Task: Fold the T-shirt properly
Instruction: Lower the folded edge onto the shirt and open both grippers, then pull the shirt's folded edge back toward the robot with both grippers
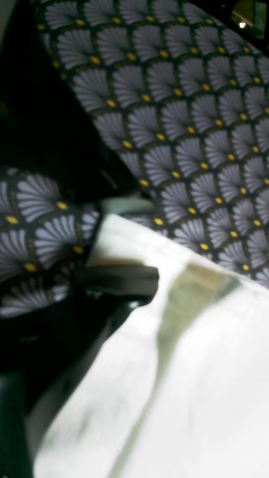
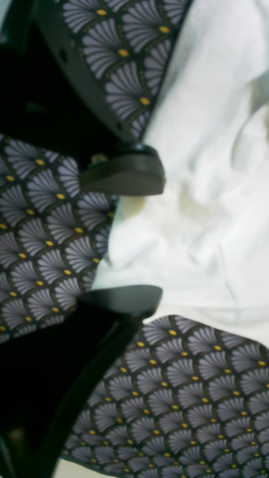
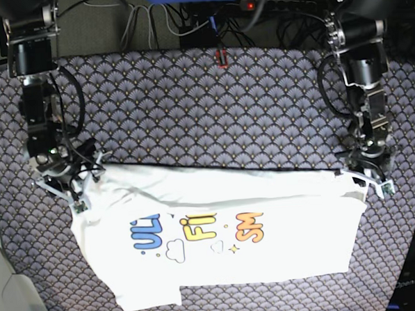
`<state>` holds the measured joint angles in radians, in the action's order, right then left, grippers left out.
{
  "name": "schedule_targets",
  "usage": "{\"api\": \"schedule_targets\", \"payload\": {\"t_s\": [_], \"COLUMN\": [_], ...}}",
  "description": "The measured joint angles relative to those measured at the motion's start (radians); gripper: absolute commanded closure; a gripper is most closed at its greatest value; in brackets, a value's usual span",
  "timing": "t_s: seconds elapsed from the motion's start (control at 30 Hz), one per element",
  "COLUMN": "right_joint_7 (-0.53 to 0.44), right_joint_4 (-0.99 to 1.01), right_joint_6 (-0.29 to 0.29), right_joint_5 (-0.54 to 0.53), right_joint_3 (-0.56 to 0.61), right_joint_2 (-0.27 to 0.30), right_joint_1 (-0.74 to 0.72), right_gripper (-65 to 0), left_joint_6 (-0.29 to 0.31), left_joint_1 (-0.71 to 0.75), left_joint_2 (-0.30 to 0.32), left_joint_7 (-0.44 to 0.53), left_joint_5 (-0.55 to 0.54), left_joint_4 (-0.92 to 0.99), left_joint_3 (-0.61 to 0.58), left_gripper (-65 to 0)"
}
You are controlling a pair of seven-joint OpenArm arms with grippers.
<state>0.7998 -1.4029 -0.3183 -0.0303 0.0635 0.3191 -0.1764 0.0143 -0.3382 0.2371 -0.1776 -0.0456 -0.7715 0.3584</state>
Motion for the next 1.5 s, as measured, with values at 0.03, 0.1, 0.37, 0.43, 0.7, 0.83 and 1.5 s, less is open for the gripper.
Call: {"api": "schedule_targets", "payload": {"t_s": [0.03,0.1,0.37,0.43,0.7,0.83,1.5], "right_joint_7": [0.000,0.000,0.000,0.000,-0.003,-0.009,-0.079], "right_joint_4": [0.000,0.000,0.000,0.000,0.000,0.004,0.129], "right_joint_6": [0.000,0.000,0.000,0.000,0.000,0.000,0.000], "right_joint_5": [0.000,0.000,0.000,0.000,0.000,0.000,-0.002], "right_joint_3": [0.000,0.000,-0.002,-0.002,-0.002,-0.002,-0.102], "right_joint_2": [0.000,0.000,0.013,0.013,0.013,0.025,0.028], "right_joint_1": [0.000,0.000,-0.003,-0.003,-0.003,-0.006,0.006], "right_gripper": [-38.5,-38.5,-38.5,-38.5,-38.5,-38.5,-41.4], "left_joint_6": [0.000,0.000,0.004,0.002,0.013,0.013,0.016], "left_joint_1": [0.001,0.003,0.008,0.008,0.008,0.008,0.027], "left_joint_2": [0.000,-0.002,0.012,0.012,0.006,0.007,0.010], "left_joint_7": [0.012,0.031,0.051,0.051,0.051,0.051,0.053], "left_joint_5": [-0.003,-0.004,-0.135,-0.136,-0.143,-0.143,-0.143], "left_joint_4": [0.016,0.029,0.053,0.053,0.053,0.051,0.036], "left_joint_3": [0.000,0.001,-0.006,-0.006,-0.007,-0.007,-0.007], "left_gripper": [-22.6,-22.6,-22.1,-20.2,-1.3,-0.4,-0.4]}}
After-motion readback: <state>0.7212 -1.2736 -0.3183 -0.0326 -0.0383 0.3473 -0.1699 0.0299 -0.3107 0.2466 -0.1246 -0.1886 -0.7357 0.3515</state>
